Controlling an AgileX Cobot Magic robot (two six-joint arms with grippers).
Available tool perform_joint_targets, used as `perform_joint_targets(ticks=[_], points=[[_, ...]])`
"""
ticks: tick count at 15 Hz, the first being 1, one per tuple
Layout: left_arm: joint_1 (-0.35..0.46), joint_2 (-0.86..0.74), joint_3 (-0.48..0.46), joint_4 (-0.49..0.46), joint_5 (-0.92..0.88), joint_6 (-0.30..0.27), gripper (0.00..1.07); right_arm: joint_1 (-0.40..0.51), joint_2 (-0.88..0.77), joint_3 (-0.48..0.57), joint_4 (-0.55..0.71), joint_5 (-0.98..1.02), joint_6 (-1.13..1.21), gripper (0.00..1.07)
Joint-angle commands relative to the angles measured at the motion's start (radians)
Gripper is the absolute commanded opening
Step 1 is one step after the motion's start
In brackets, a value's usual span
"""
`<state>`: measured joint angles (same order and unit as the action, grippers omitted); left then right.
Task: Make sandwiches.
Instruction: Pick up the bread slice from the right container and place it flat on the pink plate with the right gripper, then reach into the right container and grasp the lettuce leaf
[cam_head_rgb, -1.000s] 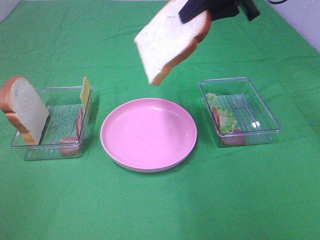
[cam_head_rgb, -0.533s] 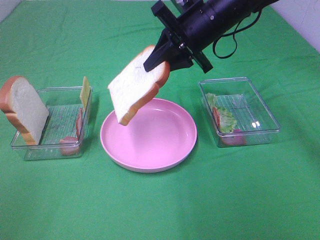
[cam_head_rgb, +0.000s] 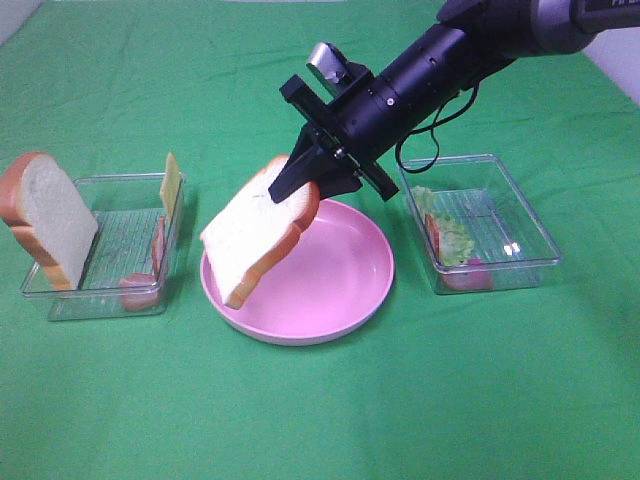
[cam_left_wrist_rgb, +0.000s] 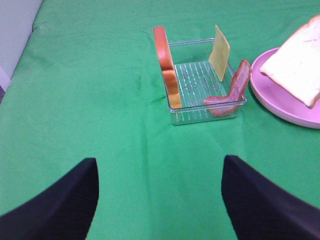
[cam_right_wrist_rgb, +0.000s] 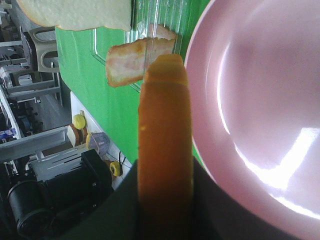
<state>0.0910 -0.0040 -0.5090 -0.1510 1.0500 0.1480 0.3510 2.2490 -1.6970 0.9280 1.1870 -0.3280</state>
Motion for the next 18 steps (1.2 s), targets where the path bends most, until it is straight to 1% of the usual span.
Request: perform_joint_targets(ticks=[1,3,4,5,6,7,8,9,11,12,13,14,15,16,17,18], points=[[0.005,-0.020,0.004,-0.003,-0.008,-0.001,0.67,0.008,0.020,-0.001,-0.022,-0.007,-0.021,0.00],[0.005,-0.020,0.004,-0.003,-0.008,-0.001,0.67,0.008,0.023,-0.001,-0.044,-0.015,-0.020,0.00],[0.005,-0.020,0.004,-0.003,-0.008,-0.001,0.67,0.008,0.023,-0.001,-0.074,-0.027,-0.010,0.04],[0.005,-0.020,0.004,-0.003,-0.008,-0.001,0.67,0.008,0.023,-0.001,-0.079,-0.028,-0.009,0.15],[0.005,-0.020,0.004,-0.003,-0.008,-0.001,0.67,0.008,0.023,-0.001,-0.092,-0.029,-0.010,0.33],[0.005,-0.020,0.004,-0.003,-0.008,-0.001,0.67,0.008,0.022,-0.001,-0.096,-0.031,-0.014,0.56],[0.005,-0.020,0.004,-0.003,-0.008,-0.001,0.67,0.008,0.021,-0.003,-0.098,-0.032,-0.023,0.63],[0.005,-0.020,0.004,-0.003,-0.008,-0.001,0.67,0.008,0.020,-0.014,-0.108,-0.029,-0.032,0.67],[0.005,-0.020,0.004,-0.003,-0.008,-0.001,0.67,0.008,0.017,-0.072,-0.201,-0.022,-0.009,0.69],[0.005,-0.020,0.004,-0.003,-0.008,-0.001,0.67,0.008,0.017,-0.072,-0.201,-0.022,-0.009,0.69],[0.005,-0.020,0.004,-0.003,-0.008,-0.001,0.67,0.008,0.016,-0.101,-0.247,-0.018,0.006,0.69],[0.005,-0.020,0.004,-0.003,-0.008,-0.001,0.67,0.008,0.016,-0.157,-0.327,0.005,0.040,0.69],[0.005,-0.020,0.004,-0.003,-0.008,-0.001,0.67,0.008,0.016,-0.192,-0.365,0.024,0.059,0.69],[0.005,-0.020,0.004,-0.003,-0.008,-0.001,0.67,0.008,0.016,-0.256,-0.432,0.062,0.105,0.69],[0.005,-0.020,0.004,-0.003,-0.008,-0.001,0.67,0.008,0.016,-0.276,-0.457,0.074,0.132,0.69],[0.005,-0.020,0.004,-0.003,-0.008,-0.001,0.67,0.008,0.016,-0.344,-0.579,0.106,0.200,0.69]])
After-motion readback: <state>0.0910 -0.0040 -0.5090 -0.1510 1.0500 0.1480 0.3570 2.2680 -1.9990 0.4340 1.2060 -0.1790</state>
